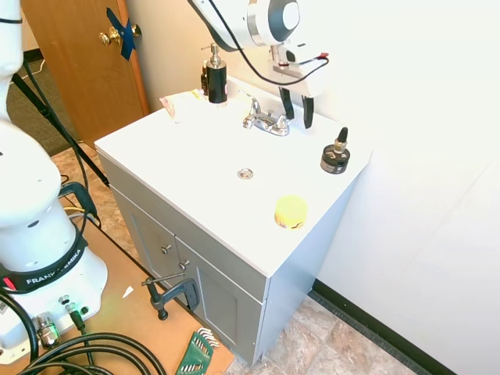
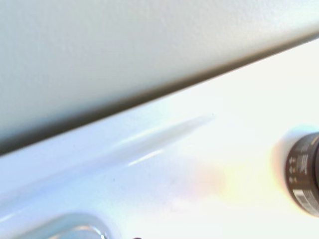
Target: Turn on the cold water
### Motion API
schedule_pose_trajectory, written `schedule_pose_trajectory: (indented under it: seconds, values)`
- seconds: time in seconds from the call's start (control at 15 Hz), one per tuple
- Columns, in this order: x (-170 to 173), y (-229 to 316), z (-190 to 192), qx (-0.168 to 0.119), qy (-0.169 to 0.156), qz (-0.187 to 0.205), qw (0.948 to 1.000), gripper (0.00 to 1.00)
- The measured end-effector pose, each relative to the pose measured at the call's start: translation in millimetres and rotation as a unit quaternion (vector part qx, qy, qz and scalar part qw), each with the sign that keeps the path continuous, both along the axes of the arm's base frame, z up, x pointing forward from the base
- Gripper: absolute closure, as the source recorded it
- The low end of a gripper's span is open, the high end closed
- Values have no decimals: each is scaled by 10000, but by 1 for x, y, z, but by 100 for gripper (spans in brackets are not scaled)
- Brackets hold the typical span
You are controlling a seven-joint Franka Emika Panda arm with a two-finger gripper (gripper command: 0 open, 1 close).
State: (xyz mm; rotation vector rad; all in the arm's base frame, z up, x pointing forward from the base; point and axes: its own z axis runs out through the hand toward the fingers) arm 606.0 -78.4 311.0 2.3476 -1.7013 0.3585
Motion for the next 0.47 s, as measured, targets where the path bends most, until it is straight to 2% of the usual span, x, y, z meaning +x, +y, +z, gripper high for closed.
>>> schedule_pose_trajectory:
  seconds: [0.27,0.47]
  values:
    - [-43,18,16,192,45,47,9998,0]
    - [-74,22,25,466,100,103,9988,0]
